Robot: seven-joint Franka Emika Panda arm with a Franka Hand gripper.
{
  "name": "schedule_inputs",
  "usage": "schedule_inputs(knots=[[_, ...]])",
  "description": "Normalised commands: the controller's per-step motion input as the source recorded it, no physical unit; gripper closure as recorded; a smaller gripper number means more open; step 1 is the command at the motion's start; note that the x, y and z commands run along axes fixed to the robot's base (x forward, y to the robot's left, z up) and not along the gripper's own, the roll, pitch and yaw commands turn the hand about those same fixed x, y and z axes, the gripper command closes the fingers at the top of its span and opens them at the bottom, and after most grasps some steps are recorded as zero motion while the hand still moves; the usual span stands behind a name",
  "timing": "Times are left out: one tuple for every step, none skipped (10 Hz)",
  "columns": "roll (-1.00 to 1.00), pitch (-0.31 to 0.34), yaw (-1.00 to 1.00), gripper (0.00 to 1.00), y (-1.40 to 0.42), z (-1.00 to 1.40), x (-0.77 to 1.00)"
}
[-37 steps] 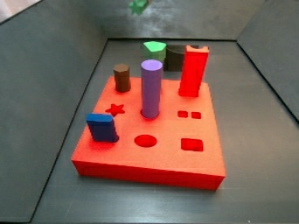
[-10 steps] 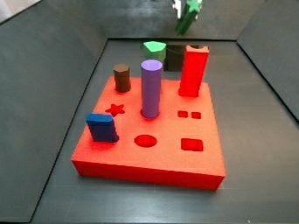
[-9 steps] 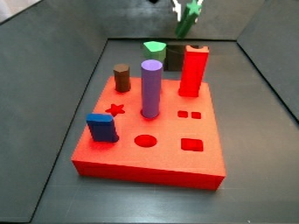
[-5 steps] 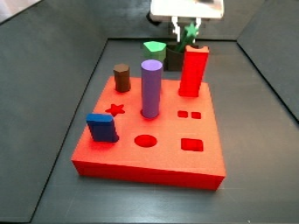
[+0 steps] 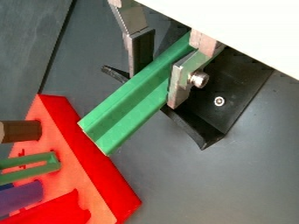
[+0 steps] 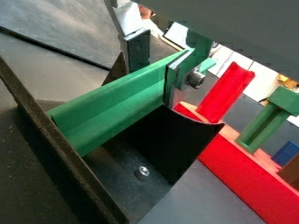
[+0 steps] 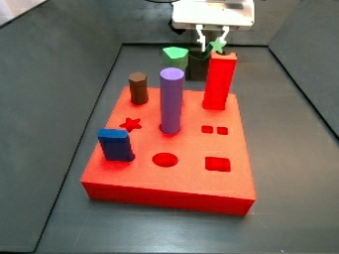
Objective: Pick up the star object. Move up. Place the star object on the fixture. Regrasp the star object. Move to above the board. Insert the star object.
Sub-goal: Place the star object on the fixture, then regrasp the star object.
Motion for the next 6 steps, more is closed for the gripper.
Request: schedule_inputs(knots=[[-0.12,-0.056,-0.05,1.0,0.1,-0.47,0.07],[0.0,0.0,0.0,0.0,0.0,0.0,0.0],[-0.01,0.014,0.02,0.0,0.0,1.0,0.0],[0.0,0.017,0.03,0.0,0.0,1.0,-0.01],[0.02,0.031,0.03,0.0,0.01,1.0,-0.02],[0.03,0.042,0.03,0.0,0.0,1.0,-0.03]])
